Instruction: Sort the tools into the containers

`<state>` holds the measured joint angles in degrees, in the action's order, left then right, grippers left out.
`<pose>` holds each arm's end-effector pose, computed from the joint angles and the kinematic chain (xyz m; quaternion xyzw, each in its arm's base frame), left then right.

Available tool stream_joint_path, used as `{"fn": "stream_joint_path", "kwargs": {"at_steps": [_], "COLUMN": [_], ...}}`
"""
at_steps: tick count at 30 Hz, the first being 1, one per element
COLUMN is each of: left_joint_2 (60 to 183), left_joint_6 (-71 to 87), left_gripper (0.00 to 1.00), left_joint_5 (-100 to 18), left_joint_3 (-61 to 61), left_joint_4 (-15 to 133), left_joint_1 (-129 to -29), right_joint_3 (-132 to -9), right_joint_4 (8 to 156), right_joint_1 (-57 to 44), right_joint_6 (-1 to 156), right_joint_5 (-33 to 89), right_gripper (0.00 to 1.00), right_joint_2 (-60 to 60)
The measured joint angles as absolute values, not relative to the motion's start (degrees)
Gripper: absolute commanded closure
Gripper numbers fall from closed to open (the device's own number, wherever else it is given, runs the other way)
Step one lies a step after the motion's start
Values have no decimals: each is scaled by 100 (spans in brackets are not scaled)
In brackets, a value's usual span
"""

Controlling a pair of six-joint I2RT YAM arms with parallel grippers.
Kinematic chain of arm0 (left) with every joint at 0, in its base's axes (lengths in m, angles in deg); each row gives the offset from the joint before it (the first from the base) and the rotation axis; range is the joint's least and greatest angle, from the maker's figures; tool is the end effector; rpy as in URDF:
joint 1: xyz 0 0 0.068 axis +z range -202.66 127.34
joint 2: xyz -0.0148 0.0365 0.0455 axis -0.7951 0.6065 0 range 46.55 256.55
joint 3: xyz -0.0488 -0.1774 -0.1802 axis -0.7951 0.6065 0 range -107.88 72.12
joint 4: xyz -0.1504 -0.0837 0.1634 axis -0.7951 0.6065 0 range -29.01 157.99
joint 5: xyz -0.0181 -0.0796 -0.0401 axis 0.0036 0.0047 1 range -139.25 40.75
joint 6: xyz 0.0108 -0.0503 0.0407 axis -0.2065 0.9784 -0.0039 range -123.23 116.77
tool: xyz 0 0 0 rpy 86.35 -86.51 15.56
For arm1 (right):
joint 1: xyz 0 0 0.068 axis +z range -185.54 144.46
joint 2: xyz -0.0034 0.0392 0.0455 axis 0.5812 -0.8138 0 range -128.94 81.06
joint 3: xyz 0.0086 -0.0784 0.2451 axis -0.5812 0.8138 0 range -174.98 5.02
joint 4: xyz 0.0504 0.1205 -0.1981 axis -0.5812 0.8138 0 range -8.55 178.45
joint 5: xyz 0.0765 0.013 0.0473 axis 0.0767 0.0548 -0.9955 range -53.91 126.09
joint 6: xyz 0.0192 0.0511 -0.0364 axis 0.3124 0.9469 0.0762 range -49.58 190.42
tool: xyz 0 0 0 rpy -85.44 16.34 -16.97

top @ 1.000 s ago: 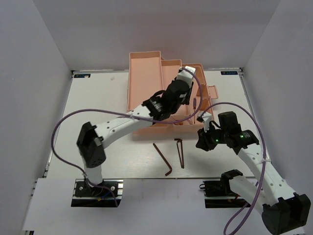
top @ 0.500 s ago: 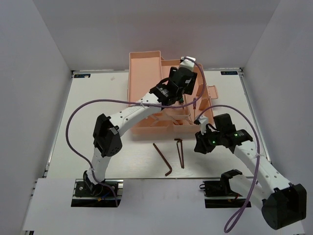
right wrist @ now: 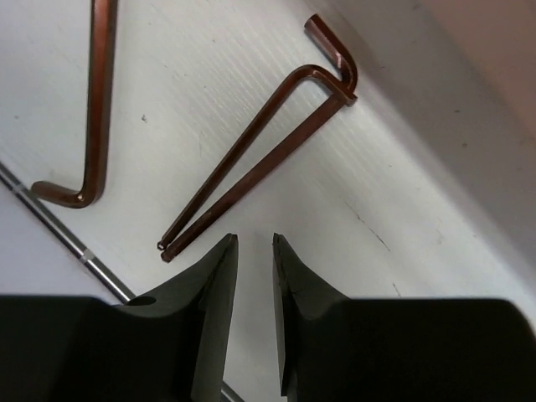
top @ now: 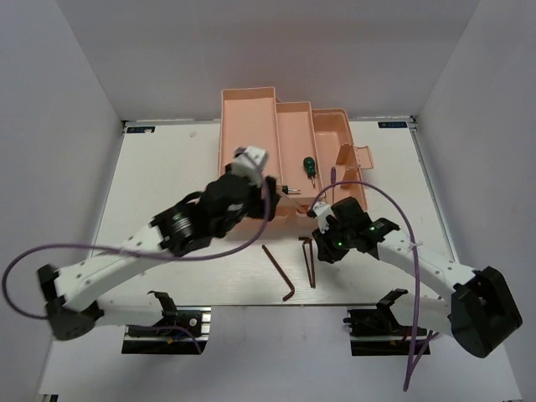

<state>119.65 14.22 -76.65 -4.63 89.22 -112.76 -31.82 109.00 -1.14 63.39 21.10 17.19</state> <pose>0.1561 -0.2236 0.3750 0.1781 0.8081 -0.1734 0.5341 0.1615 0.1267 0.1892 -0.3711 0.8694 0.1920 0.2637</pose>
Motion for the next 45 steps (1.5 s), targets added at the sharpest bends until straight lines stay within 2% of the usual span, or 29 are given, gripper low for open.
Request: {"fn": "stream_joint_path", "kwargs": {"at_steps": [4,11,22,31,33,38,45], "left_joint_2": [10433,9998,9836,9832,9830,9839,10236], "left_joint_6": [2111,2939,3407,3630,3652,3676,3689], "left_gripper": [23,23,22,22,22,22,22], "left_joint_5": [-7654,-7619,-7578,-7540,-7545,-7560,-7567], "left_joint_3": [923,2345,2826,3189,3191,3191,3189], "left_joint_4": [9392,10067,9901,9663,9652,9647,9475], "left_joint_1": [-11359,-11494,-11626,-11739,-11768,-11833,-11962], "right_joint_3": [-3112,-3287,-3508,-3479,-3333,-2992,-3221], "right_joint_4": [10629,10505,10385,10164,10063,10164,10439], "right_joint_1": [279,631,799,1053,1105,1186,1249], "right_joint_6": [6595,6866,7204,7405,7386,7292,7080], "right_joint_5": [2539,3068,3194,3575,3667,3879,4228], "right_gripper": [67,61,58,66,71,73,73], "right_joint_2": [1229,506,130,29,167,674,401]}}
